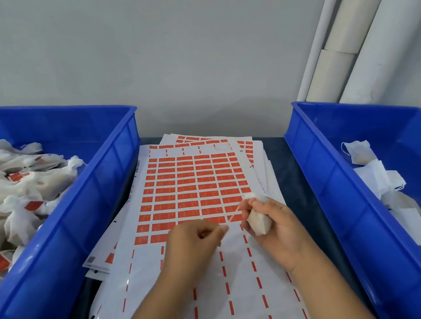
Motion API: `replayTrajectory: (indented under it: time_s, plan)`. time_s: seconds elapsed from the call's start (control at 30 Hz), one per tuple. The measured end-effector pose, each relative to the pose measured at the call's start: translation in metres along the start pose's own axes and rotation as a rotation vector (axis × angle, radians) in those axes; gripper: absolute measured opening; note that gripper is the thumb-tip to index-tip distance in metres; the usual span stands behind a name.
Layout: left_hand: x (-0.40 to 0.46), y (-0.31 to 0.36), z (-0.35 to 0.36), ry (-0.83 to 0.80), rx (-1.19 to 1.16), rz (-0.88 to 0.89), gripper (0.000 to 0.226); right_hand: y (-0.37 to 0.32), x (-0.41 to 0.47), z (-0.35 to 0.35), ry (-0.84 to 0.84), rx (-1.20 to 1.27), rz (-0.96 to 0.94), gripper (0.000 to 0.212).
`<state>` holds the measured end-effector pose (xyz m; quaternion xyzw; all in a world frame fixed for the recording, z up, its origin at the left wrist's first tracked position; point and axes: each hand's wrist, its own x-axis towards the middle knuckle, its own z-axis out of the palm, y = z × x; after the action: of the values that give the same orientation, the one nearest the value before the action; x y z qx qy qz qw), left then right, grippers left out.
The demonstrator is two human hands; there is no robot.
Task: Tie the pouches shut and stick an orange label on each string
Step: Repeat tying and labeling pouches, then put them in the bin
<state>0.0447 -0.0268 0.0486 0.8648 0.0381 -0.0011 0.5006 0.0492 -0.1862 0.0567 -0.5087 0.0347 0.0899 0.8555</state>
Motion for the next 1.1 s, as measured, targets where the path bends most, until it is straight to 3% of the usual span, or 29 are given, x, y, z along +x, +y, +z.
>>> replayTrajectory:
  time_s: [0.07,0.17,0.27,0.4,0.53,0.63,0.8,0.93,1.1]
  plan:
    - [-0.005,-0.001,0.004,-0.1,0.142,0.177,0.019,0.002,0.001,0.0,0.086,-0.181,-0.028,0.017]
    - [-0.006,-0.004,0.005,-0.164,0.145,0.329,0.02,0.007,0.002,0.0,0.211,-0.584,-0.109,0.009]
    - [-0.005,-0.006,0.003,-0.129,0.065,0.37,0.025,0.011,0.0,0.002,0.125,-0.873,-0.157,0.009]
    - [-0.003,-0.006,0.001,-0.021,0.052,0.475,0.028,0.019,-0.002,0.007,-0.036,-1.084,-0.132,0.01]
    - [0.001,-0.006,-0.002,0.048,-0.008,0.484,0.025,0.02,-0.005,0.011,-0.166,-1.066,-0.142,0.025]
    - [0.001,-0.006,-0.001,0.0,-0.052,0.437,0.027,0.02,-0.006,0.009,-0.211,-1.033,-0.174,0.021]
    - [0.004,-0.006,-0.001,-0.006,-0.135,0.313,0.026,0.023,-0.006,0.009,-0.176,-1.047,-0.252,0.009]
    - [0.004,-0.005,0.0,-0.005,-0.178,0.212,0.023,0.026,-0.006,0.011,-0.077,-1.125,-0.315,0.026]
    - [0.003,-0.003,0.0,-0.028,-0.238,0.131,0.018,0.028,-0.003,0.009,-0.012,-1.134,-0.322,0.027]
